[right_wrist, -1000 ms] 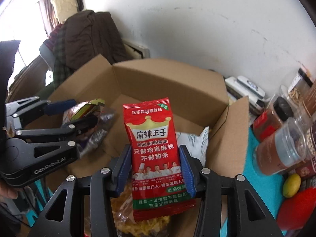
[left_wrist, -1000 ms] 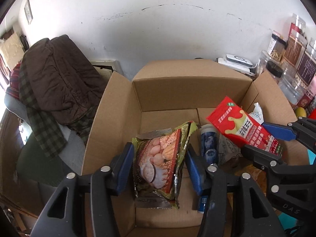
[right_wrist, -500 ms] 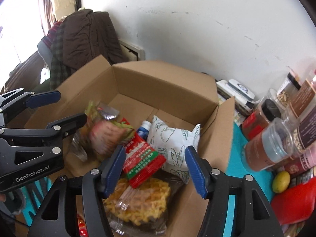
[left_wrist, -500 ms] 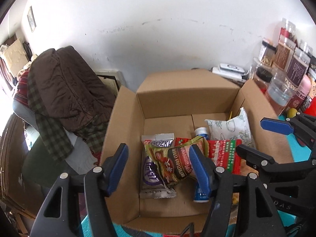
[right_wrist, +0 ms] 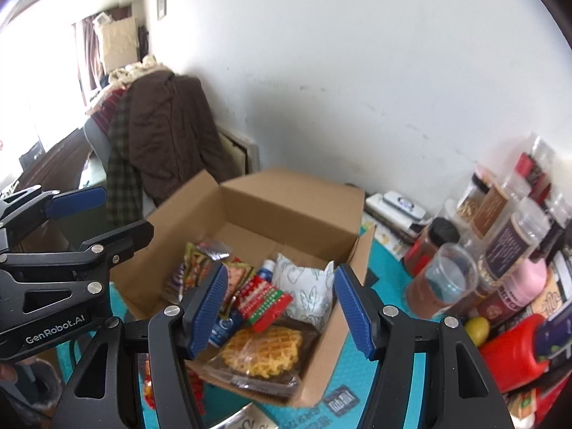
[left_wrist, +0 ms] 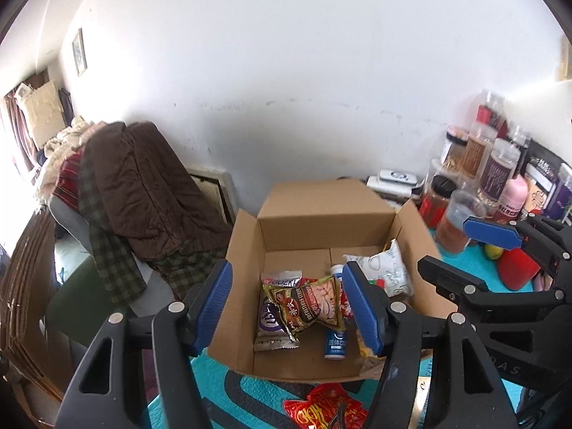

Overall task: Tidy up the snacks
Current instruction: 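Open both tools to drop the nut bag and spicy-strip bag into the box, then withdraw both tools from the box back toward the remaining snacks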

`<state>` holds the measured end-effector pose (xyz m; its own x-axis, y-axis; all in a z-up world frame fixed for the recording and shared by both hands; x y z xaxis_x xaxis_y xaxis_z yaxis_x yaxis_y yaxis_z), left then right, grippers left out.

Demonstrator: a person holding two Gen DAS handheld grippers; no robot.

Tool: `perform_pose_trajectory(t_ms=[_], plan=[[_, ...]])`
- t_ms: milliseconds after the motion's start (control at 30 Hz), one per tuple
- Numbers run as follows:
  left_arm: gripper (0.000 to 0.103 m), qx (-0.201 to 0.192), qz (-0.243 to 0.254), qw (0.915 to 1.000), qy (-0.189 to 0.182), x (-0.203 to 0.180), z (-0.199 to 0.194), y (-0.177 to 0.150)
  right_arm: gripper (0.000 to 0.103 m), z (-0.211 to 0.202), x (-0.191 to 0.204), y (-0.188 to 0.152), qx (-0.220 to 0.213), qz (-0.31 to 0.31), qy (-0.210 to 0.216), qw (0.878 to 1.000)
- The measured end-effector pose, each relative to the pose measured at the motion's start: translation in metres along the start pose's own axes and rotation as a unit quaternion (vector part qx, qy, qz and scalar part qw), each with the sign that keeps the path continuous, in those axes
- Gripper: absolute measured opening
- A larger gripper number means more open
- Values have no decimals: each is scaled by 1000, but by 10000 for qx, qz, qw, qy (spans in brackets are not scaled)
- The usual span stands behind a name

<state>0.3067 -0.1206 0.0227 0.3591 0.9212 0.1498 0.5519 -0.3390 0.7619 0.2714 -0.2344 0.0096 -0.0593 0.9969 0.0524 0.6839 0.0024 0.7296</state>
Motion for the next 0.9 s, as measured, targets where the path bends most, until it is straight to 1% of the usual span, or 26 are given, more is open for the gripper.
perform_pose_trajectory(t_ms=[300,533,567,600,633,667,700,833,900], plan=[[63,-345,-97,9993,-77,7,-56,-7,63,-65,23,0,-635,-150,-90,9978],[64,-567,-175,9981,-159,16,-97,-22,63,-111,44,-18,-984,-298,-158,9946],[64,-576,-169,9980,-176,16,-101,-24,63,-116,47,-20,-1019,-321,-166,9941],[69,-585,-152,9980,-198,16,-105,-27,63,-123,50,-23,-1065,-340,-179,9936],[73,-614,-143,9977,-235,17,-111,-31,66,-129,53,-26,-1104,-346,-186,9931],[74,-655,-153,9974,-246,18,-115,-34,69,-133,55,-29,-1140,-348,-182,9927],[75,-693,-160,9972,-245,19,-120,-37,69,-137,57,-32,-1168,-354,-174,9924],[75,-761,-151,9965,-316,19,-136,-51,70,-150,68,-47,-1199,-376,-189,9919],[75,-776,-127,9963,-353,18,-142,-57,76,-154,71,-54,-1202,-363,-195,9919]])
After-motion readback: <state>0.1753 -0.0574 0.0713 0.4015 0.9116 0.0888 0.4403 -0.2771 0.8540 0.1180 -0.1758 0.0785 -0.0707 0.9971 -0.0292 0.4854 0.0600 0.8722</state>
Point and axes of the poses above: each gripper's, at about its wrist camera, not at the fingertips, and z roughly the way its jaws point, x to its left, y to its top, the point moved 5 cm from there along z, roughly the way its jaws point, and after that the axes turned 8 degrees about y, right-handed, at the moved point
